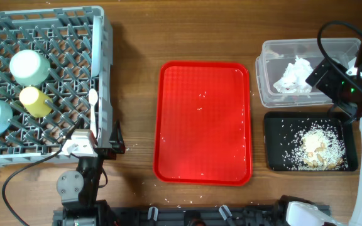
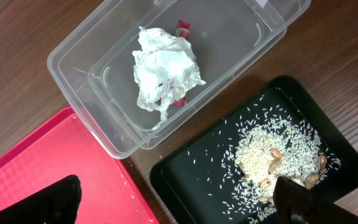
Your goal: Sort waste into correct bins and load items into the dishwasher rack
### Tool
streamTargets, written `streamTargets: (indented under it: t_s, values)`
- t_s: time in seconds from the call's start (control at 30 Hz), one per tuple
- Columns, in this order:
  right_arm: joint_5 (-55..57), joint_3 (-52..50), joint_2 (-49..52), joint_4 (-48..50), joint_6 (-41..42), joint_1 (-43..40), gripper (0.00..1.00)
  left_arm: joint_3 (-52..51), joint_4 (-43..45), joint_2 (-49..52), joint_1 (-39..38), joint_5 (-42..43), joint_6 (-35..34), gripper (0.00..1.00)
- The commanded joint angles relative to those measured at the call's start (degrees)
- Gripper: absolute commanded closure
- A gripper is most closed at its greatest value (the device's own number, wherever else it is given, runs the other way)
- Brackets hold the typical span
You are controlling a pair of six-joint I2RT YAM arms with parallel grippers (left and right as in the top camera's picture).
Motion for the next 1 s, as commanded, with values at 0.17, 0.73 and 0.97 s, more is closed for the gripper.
streamTargets:
  t_s: [0.17,0.73,0.97]
  values:
    - [0.4,0.1,-4.9,-0.4,0.2,0.0,0.0,-0.3,-0.3,-0.5,0.4,-0.6,1.1,0.0]
    - [-9.0,-48.6,-50.8,34.0,0.2,14.9,0.01,-0.3,-0.3,-0.5,0.4,-0.5,1.1,0.0]
    - [-12.1,-60.4,-61.9,40.7,1.3,14.9,0.0,-0.3,-0.3,-0.5,0.4,-0.6,1.1,0.0]
